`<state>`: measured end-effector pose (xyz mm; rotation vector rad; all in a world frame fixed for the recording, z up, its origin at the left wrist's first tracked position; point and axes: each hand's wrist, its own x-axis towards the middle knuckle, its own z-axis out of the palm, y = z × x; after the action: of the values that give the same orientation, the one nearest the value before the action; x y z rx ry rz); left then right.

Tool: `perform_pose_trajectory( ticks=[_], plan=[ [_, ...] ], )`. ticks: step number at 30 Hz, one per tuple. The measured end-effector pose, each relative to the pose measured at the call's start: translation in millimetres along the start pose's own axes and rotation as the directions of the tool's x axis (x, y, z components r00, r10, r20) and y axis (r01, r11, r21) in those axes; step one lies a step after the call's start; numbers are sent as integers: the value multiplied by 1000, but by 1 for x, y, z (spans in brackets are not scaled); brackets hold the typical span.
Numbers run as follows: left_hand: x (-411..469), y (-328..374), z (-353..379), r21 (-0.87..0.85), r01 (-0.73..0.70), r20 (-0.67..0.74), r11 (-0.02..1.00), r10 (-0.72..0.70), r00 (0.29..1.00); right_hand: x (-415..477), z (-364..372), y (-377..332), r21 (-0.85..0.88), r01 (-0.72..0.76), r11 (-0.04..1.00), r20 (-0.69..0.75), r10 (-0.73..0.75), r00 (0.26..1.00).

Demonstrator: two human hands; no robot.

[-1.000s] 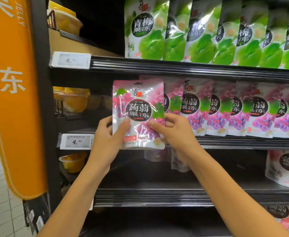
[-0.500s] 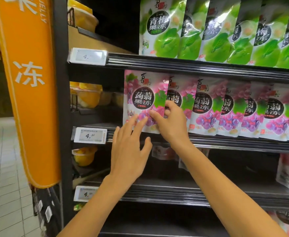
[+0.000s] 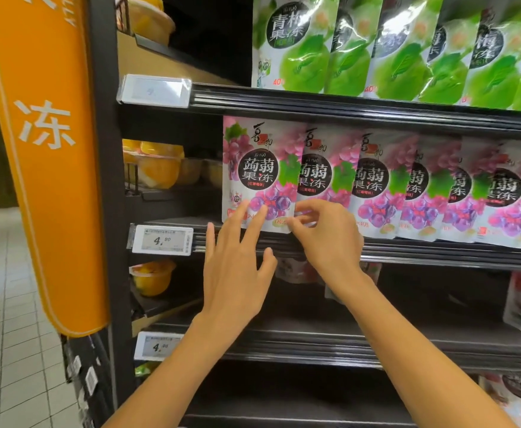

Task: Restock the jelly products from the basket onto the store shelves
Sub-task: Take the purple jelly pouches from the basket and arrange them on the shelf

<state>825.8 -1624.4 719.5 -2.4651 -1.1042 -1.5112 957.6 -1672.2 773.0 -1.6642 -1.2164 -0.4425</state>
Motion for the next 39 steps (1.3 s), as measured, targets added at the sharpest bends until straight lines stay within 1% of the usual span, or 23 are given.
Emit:
perform_pose_trajectory(
  ticks=[3, 7, 10, 15, 19, 21, 24, 26, 27, 29, 31, 32, 34, 36, 37, 39],
  plan=[
    [3, -3, 1, 25, 18, 0, 1000, -18, 1000, 2, 7, -1, -34, -19, 999, -10, 19, 1000],
    [4, -2, 3, 42, 16, -11, 999, -15, 1000, 0, 10, 0, -11, -31, 999, -16, 31, 999],
    [3, 2, 5, 50, 5, -14, 999, -4, 1000, -2, 7, 4, 18, -33, 999, -22, 33, 999],
    [2, 6, 6, 55, -7, -19, 998, 8, 1000, -5, -1, 9, 82, -37, 996, 13, 37, 999],
    [0, 7, 5, 51, -14, -17, 999, 15, 1000, -12, -10, 11, 126, -15, 992, -8, 16, 1000],
    [-3, 11, 4, -9, -21, -46, 1000, 20, 999, -18, -15, 13, 160, -19, 987, 3, 19, 1000],
    [-19, 21, 5, -186, -51, -123, 981, 28, 992, -35, -21, 27, 198, -64, 978, 16, 63, 998],
    [-41, 26, 11, -301, -79, -149, 950, 35, 988, -55, -25, 45, 271, -119, 955, 42, 112, 993],
    [-55, 27, 17, -346, -83, -135, 935, 39, 990, -69, -25, 57, 300, -151, 942, 69, 136, 988],
    [-88, 26, 33, -432, -38, -36, 901, 25, 999, -102, -23, 86, 297, -219, 929, 146, 183, 972],
    [-130, 23, 54, -500, 89, 130, 862, -27, 991, -141, -18, 122, 240, -311, 920, 239, 255, 937],
    [-154, 22, 67, -512, 169, 218, 842, -63, 974, -164, -15, 142, 194, -356, 914, 294, 292, 910],
    [-210, 20, 97, -500, 346, 382, 794, -157, 911, -213, -6, 184, 78, -432, 898, 423, 363, 830],
    [-269, 21, 126, -438, 528, 522, 728, -272, 808, -268, 2, 225, -16, -538, 843, 551, 457, 699],
    [-298, 21, 141, -384, 613, 588, 690, -329, 739, -297, 4, 247, -61, -592, 804, 598, 504, 623],
    [-359, 21, 170, -250, 749, 708, 614, -412, 574, -356, 7, 288, -130, -672, 729, 677, 560, 477]
  ],
)
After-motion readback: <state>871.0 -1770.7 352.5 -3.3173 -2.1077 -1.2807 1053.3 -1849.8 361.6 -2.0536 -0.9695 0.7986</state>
